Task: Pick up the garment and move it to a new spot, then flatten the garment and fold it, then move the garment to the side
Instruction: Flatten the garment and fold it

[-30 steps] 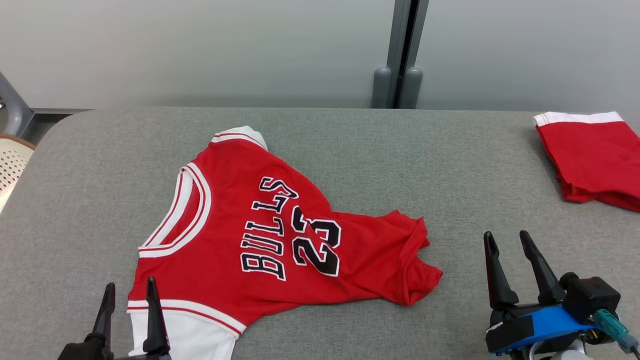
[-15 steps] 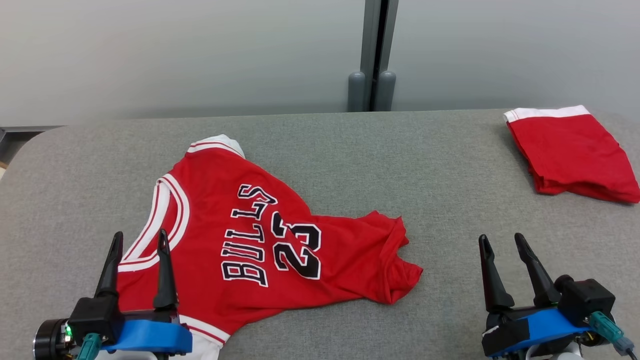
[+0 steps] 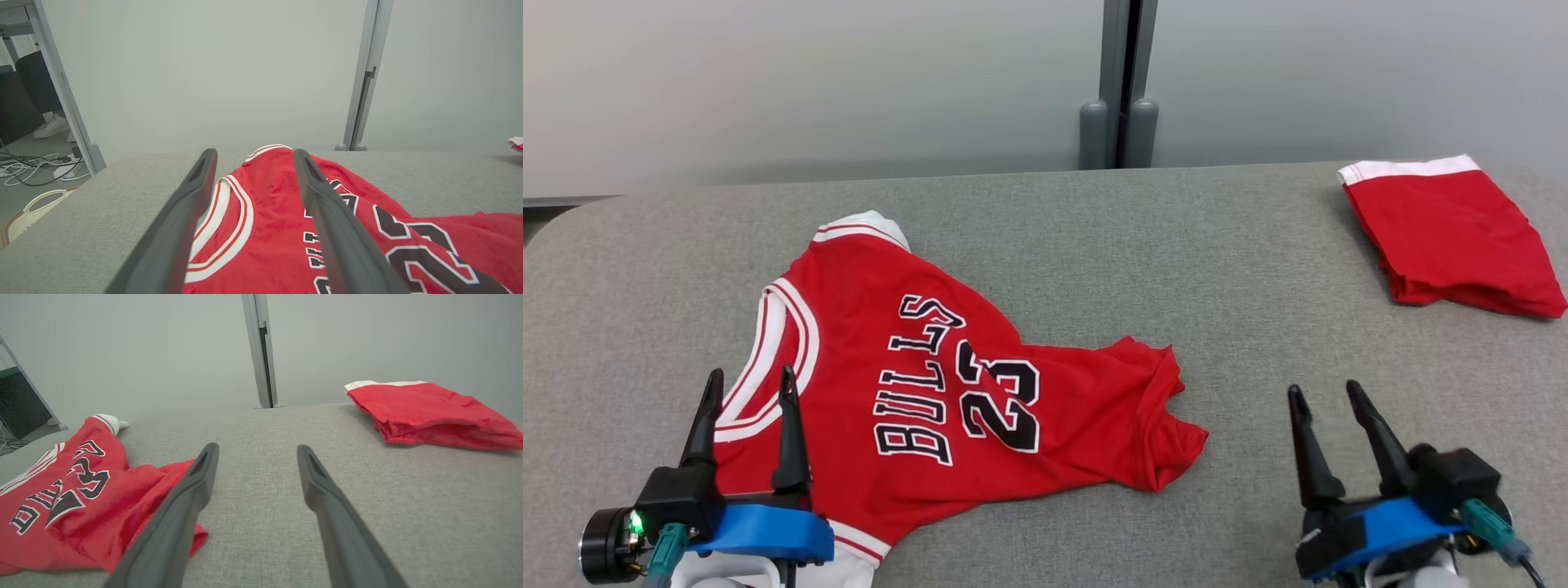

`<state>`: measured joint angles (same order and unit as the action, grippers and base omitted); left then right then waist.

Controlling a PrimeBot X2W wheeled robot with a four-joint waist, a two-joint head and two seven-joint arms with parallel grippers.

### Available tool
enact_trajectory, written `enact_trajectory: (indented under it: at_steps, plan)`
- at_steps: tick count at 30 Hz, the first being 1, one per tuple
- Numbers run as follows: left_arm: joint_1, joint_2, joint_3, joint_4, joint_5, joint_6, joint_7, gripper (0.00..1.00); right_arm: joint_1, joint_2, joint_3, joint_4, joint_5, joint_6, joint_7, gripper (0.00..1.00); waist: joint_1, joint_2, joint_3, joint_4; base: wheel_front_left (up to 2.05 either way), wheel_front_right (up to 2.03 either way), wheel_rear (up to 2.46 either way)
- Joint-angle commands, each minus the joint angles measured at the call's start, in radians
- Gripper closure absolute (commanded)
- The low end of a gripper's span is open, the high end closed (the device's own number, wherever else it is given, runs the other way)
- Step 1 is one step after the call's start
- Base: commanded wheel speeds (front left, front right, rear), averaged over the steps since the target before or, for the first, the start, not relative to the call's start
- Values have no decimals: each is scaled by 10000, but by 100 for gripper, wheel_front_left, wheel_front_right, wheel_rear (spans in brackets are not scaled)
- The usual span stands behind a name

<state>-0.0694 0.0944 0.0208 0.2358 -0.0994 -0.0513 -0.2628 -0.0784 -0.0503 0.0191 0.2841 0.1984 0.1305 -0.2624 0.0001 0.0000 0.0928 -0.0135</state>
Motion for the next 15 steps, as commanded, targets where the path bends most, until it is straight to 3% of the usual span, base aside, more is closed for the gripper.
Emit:
enact_trajectory:
  at_steps: [1,9,15]
  plan:
    - [-144,-15,74,40,40,-37,-26,0,-454,-1,199,136,-273,5,-32,0,-1,0,54,90,0,0,0]
    - [-351,-144,100,86,40,-162,-26,0,-2640,-4,1238,1069,-822,5,1089,0,-1,0,307,448,0,0,0]
    - [-492,-253,26,76,-11,-221,-27,0,-3861,-29,1485,2814,-1239,5,2225,0,-1,0,480,915,0,0,0]
